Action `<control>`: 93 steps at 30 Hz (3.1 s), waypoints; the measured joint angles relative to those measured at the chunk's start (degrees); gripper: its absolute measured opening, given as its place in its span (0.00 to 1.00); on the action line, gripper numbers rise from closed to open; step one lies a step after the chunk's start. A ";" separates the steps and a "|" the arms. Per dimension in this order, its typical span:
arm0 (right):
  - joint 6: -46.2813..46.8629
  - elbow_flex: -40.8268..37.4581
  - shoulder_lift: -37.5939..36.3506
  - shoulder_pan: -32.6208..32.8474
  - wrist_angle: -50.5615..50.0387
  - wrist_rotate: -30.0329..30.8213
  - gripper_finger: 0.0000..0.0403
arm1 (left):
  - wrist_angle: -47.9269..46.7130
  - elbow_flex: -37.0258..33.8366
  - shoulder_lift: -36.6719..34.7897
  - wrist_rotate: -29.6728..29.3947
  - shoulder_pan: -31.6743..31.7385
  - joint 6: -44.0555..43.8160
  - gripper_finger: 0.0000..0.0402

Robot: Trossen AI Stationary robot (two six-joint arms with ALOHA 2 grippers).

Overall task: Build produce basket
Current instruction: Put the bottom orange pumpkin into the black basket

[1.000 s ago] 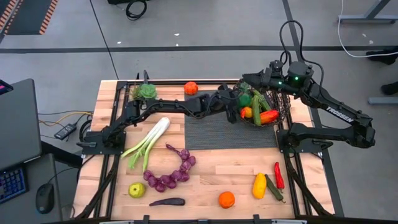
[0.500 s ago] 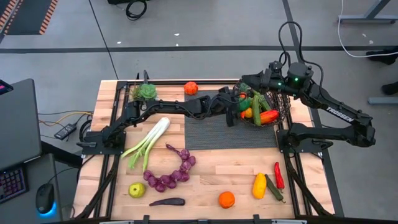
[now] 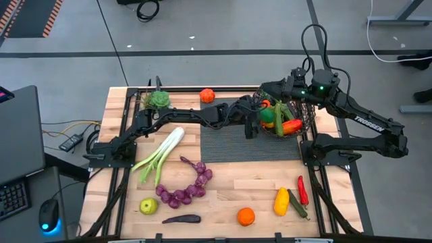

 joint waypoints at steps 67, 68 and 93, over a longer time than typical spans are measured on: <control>-37.76 7.90 42.31 6.70 17.62 -1.30 0.90 | -79.95 0.00 -39.90 5.95 11.46 -38.50 0.97; -39.60 9.47 43.38 6.94 14.99 -0.90 0.90 | -79.97 -0.02 -40.16 5.93 11.49 -38.73 0.97; -58.78 20.41 58.03 12.28 -9.98 12.92 0.88 | -88.56 -0.02 -40.22 3.20 7.98 -39.89 0.97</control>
